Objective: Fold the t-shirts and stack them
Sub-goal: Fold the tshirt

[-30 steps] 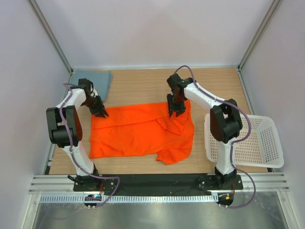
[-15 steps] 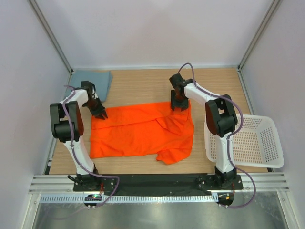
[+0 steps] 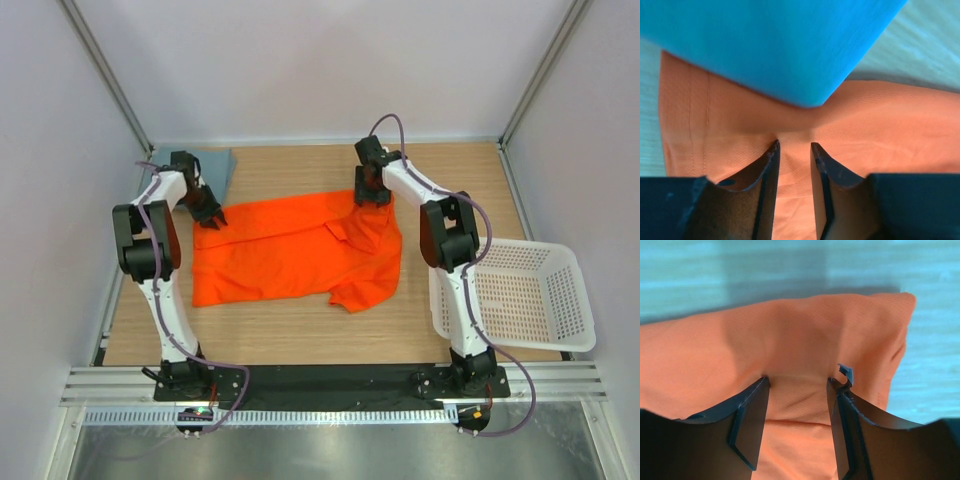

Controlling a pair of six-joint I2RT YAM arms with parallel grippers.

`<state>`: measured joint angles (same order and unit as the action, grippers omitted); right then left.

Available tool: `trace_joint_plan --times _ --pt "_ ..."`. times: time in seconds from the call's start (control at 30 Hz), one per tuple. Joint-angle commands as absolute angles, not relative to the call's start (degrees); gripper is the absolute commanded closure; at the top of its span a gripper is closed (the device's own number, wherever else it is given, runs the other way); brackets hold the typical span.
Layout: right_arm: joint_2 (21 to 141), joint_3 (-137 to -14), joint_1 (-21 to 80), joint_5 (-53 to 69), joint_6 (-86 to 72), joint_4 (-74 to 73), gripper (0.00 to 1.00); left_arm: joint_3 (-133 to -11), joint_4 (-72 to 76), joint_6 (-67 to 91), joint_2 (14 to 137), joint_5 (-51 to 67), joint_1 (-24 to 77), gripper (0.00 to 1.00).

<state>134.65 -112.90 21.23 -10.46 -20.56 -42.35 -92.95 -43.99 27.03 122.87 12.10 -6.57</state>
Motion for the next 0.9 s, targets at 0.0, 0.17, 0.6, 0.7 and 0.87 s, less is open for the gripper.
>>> trace_joint_plan --times 0.0,0.17,0.6,0.7,0.87 --pt "137.4 -122.3 20.7 -13.4 -18.5 -48.6 0.43 -96.3 -43.2 26.6 124.7 8.2 -6.7 0.66" --pt "131.7 -123.8 20.7 -13.7 -21.5 -55.1 0.38 -94.6 -44.8 27.2 116.6 8.3 -6.3 0.56" --pt "98.5 -85.3 31.3 1.4 -19.7 -52.0 0.33 -68.1 -45.6 31.5 85.1 8.8 -5.9 0.55" --pt "93.5 -75.8 34.8 4.3 -19.8 -49.9 0.33 -58.9 -44.8 34.5 78.0 7.9 -5.9 0.56" --pt "85.9 -62.5 37.2 8.6 -23.7 -43.8 0.35 -46.9 -42.7 40.1 69.9 7.6 -8.3 0.57"
